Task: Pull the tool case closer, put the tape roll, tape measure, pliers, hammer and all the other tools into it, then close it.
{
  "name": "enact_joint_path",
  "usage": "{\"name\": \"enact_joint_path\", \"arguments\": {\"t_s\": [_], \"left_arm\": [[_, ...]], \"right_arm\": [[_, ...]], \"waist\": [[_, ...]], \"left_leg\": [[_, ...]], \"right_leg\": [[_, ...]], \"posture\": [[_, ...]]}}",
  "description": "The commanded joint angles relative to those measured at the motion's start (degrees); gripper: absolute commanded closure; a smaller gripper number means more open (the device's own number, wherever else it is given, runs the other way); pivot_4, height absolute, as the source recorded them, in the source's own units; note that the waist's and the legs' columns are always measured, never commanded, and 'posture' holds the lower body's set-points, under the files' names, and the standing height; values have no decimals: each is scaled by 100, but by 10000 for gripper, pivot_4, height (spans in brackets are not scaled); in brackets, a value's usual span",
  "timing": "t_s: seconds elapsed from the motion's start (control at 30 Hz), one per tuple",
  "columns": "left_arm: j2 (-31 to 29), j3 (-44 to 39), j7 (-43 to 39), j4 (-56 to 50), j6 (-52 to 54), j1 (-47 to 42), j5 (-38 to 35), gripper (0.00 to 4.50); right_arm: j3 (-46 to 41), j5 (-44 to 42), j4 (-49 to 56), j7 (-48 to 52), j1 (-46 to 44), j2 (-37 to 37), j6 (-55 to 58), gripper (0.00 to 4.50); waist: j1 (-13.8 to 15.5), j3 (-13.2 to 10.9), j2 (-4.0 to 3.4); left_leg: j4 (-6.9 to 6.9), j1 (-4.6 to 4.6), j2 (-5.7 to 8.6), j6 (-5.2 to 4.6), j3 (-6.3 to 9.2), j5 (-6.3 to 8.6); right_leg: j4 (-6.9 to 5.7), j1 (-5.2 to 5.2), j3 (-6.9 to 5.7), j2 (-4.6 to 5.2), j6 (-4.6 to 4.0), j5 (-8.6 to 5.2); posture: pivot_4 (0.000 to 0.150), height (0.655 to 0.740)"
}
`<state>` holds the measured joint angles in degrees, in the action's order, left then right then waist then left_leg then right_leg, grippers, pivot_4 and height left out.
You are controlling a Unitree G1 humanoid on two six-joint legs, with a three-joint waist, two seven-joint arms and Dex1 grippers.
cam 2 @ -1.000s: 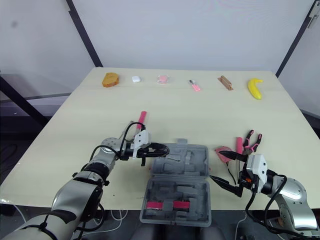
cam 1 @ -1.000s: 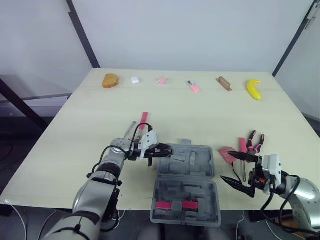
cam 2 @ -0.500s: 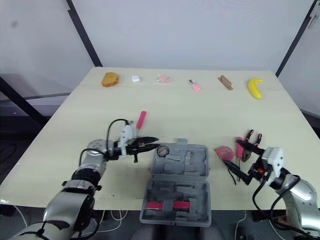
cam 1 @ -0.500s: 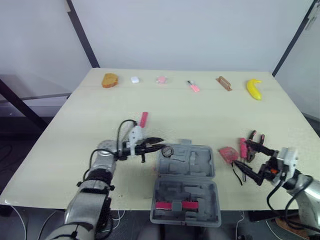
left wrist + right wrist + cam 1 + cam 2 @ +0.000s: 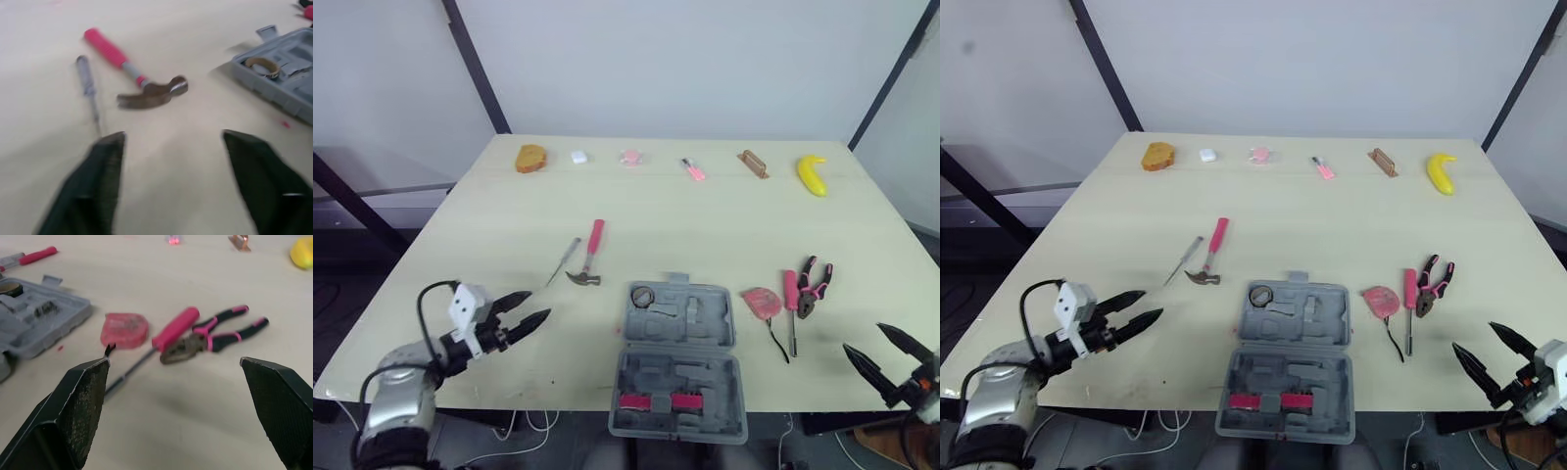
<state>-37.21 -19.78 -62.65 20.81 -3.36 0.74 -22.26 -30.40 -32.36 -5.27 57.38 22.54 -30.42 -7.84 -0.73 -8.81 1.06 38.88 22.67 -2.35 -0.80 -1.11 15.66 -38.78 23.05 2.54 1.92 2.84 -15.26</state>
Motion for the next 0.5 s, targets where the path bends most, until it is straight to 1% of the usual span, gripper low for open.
{"name": "enact_joint_path", "arguments": {"t_s": [0.03, 0.13, 0.23, 0.37, 0.5], "left_arm": [[-34, -315, 157, -349, 71, 431, -210, 311], [-15, -555, 235, -329, 49, 951, -259, 311], [-14, -613, 249, -366, 67, 1123, -309, 311], [-6, -569, 249, -408, 93, 1101, -341, 311], [-43, -460, 191, -469, 129, 843, -360, 311]], "right_arm": [[-439, -222, -82, 65, 183, -4, -176, 0], [-740, -291, -406, 159, 485, 52, -274, 0], [-865, -276, -630, 168, 619, 80, -348, 0], [-919, -265, -787, 194, 648, 49, -414, 0], [-853, -200, -739, 213, 560, -1, -514, 0]], "waist": [[-5, 0, 0], [-1, 2, 0], [22, 3, 2], [26, 12, 1], [9, 17, -5]], "left_leg": [[-3, -2, -1, 0, -2, 0], [-6, -4, -1, 0, -3, 0], [-18, -4, 0, 0, -5, 0], [-18, -7, 0, 0, -8, 0], [-20, -12, 2, 0, -14, 0]], "right_leg": [[0, 0, 1, 0, 0, 0], [2, 0, 2, -1, -1, -1], [14, 0, 1, 1, -2, -1], [17, 0, 5, 2, -18, -11], [18, -1, 11, -1, -18, -12]], "posture": [[1500, 7400], [1500, 7400], [1500, 7400], [1500, 7400], [1500, 7400]]}}
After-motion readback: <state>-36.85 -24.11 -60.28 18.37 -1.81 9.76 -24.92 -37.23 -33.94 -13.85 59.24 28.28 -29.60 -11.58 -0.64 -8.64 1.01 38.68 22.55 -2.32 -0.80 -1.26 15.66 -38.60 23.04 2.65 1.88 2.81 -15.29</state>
